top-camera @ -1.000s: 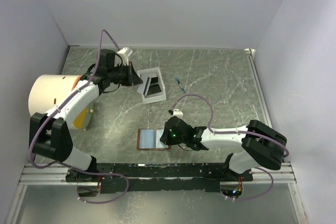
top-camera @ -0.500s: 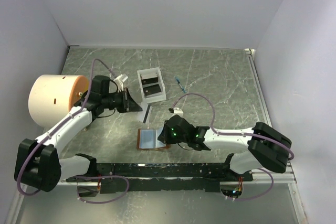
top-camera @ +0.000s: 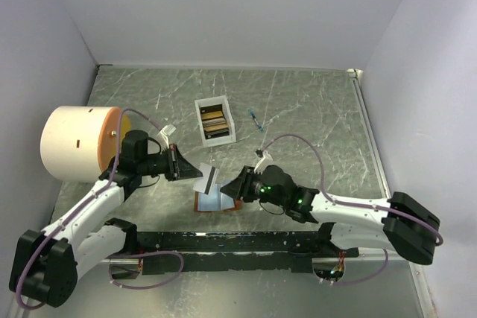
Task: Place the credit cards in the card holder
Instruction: Pick up the credit card from the storage box.
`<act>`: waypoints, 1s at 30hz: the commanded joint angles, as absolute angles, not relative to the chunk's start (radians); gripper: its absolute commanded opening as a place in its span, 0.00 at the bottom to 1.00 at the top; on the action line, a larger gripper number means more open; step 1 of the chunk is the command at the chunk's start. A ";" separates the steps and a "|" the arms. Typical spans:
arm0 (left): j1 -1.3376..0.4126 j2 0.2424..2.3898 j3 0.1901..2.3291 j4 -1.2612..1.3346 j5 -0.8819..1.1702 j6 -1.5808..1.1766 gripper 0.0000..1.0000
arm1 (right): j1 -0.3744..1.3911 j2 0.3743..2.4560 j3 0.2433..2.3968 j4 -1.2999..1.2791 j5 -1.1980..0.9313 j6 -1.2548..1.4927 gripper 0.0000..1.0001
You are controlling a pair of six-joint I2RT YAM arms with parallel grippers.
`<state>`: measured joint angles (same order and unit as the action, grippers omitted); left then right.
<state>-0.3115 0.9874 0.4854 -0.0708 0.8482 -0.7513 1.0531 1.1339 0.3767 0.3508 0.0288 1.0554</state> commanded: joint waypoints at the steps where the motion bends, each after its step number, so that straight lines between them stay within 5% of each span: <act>1: -0.311 0.910 0.427 0.139 0.934 -0.935 0.07 | 1.044 1.041 0.338 0.538 0.009 1.126 0.37; 5: -0.311 0.867 0.362 0.263 0.949 -1.039 0.07 | 1.043 1.027 0.341 0.580 0.004 1.169 0.51; 10: -0.311 0.854 0.308 0.373 0.969 -1.119 0.07 | 1.041 1.106 0.376 0.643 -0.057 1.185 0.52; 19: -0.313 0.850 0.229 0.479 0.961 -1.186 0.07 | 1.040 1.160 0.351 0.800 -0.114 1.211 0.31; 26: -0.313 0.858 0.235 0.400 0.944 -1.121 0.14 | 1.041 1.129 0.330 0.800 -0.091 1.204 0.00; 30: -0.312 0.863 0.223 0.462 0.962 -1.170 0.24 | 1.042 1.120 0.309 0.816 -0.082 1.209 0.00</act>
